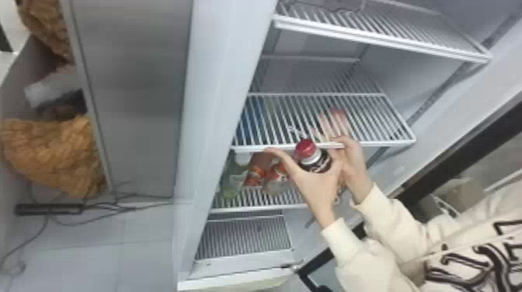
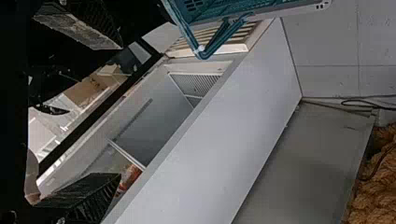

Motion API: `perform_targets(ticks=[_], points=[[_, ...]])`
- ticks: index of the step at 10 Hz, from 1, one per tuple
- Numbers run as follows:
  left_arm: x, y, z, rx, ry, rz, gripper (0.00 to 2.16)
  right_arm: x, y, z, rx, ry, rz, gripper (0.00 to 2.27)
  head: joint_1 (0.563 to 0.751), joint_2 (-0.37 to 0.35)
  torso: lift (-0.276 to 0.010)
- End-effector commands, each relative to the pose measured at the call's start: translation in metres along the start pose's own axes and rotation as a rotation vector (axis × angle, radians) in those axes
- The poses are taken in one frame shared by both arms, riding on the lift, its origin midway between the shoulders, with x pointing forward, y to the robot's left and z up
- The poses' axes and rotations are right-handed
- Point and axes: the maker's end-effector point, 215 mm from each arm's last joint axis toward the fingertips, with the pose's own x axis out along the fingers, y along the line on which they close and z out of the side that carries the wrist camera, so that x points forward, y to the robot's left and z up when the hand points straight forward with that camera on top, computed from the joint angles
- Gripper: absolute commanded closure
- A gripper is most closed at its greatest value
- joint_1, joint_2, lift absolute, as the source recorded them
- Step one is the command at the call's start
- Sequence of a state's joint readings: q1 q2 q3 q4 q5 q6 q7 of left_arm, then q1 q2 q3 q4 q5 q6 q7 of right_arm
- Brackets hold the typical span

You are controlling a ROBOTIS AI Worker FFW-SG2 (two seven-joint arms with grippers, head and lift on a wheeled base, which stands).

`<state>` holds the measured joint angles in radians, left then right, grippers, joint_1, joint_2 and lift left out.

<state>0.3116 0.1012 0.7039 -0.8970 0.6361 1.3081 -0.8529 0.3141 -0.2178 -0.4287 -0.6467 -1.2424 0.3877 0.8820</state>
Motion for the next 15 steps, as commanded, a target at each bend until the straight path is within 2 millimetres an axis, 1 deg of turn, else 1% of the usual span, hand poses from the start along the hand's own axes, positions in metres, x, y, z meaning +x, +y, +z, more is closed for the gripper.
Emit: perform_targets(ticks=[1, 15], points=[[0.0, 0.0, 0.0, 0.0, 0.0, 0.0, 0.0, 0.0, 0.0, 0.0, 0.0, 0.0, 0.0, 0.0, 0.695, -0.35, 0.0], [0.0, 0.0, 0.0, 0.0, 0.0, 0.0, 0.0, 0.0, 0.0, 0.0, 0.0, 0.0, 0.0, 0.0, 0.695, -0.35, 0.0]])
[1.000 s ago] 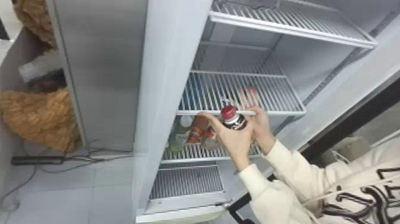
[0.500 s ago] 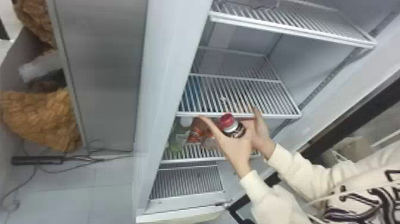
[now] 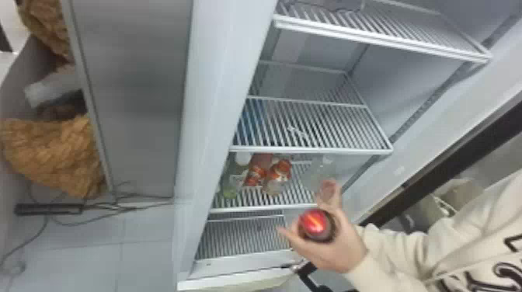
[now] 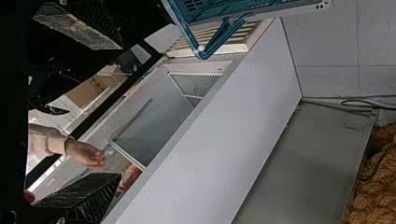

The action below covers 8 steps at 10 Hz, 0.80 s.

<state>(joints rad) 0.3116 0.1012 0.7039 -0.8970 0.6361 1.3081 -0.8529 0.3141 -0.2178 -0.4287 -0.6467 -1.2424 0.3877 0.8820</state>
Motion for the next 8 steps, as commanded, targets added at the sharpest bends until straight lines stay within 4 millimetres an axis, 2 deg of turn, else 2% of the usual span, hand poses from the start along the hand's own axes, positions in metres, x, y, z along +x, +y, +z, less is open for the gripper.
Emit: perform_targets(ticks=[1, 8], points=[[0.0, 0.0, 0.0, 0.0, 0.0, 0.0, 0.0, 0.0, 0.0, 0.0, 0.0, 0.0, 0.0, 0.0, 0.695, -0.35, 0.0], [0.0, 0.0, 0.0, 0.0, 0.0, 0.0, 0.0, 0.0, 0.0, 0.0, 0.0, 0.0, 0.0, 0.0, 0.695, -0.35, 0.0]])
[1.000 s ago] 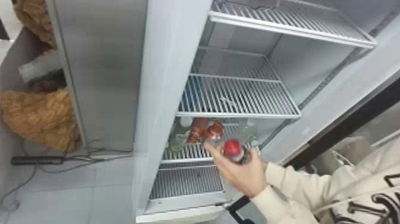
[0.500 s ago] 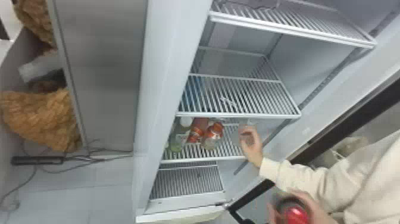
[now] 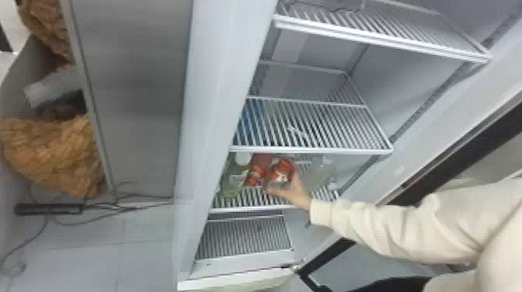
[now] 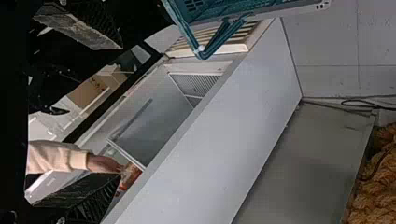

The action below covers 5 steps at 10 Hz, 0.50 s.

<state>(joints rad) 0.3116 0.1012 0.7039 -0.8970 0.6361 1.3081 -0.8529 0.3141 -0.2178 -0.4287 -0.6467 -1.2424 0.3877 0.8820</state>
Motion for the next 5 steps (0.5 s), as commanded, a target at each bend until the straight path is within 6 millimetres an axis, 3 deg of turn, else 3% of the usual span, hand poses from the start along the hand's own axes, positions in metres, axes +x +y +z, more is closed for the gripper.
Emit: perform_targets(ticks=[1, 5], points=[[0.0, 0.0, 0.0, 0.0, 0.0, 0.0, 0.0, 0.0, 0.0, 0.0, 0.0, 0.0, 0.0, 0.0, 0.695, -0.35, 0.0], [0.0, 0.0, 0.0, 0.0, 0.0, 0.0, 0.0, 0.0, 0.0, 0.0, 0.0, 0.0, 0.0, 0.0, 0.695, -0.35, 0.0]])
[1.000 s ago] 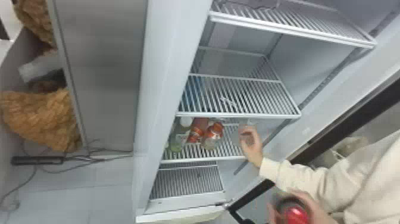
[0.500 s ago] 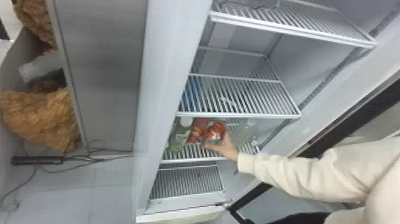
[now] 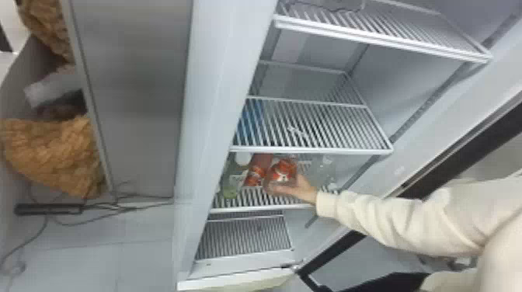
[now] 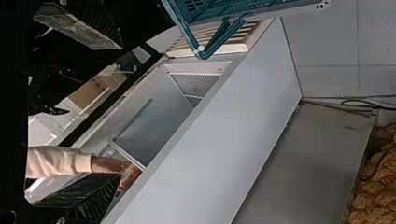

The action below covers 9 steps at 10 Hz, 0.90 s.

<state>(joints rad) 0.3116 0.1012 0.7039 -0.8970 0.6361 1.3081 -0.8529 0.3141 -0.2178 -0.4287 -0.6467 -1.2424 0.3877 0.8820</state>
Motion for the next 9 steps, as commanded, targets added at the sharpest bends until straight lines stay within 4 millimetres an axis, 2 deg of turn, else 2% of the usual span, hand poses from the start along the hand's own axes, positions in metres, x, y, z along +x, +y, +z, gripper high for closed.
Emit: perform_targets(ticks=[1, 9], points=[[0.0, 0.0, 0.0, 0.0, 0.0, 0.0, 0.0, 0.0, 0.0, 0.0, 0.0, 0.0, 0.0, 0.0, 0.695, -0.35, 0.0], [0.0, 0.0, 0.0, 0.0, 0.0, 0.0, 0.0, 0.0, 0.0, 0.0, 0.0, 0.0, 0.0, 0.0, 0.695, -0.35, 0.0]])
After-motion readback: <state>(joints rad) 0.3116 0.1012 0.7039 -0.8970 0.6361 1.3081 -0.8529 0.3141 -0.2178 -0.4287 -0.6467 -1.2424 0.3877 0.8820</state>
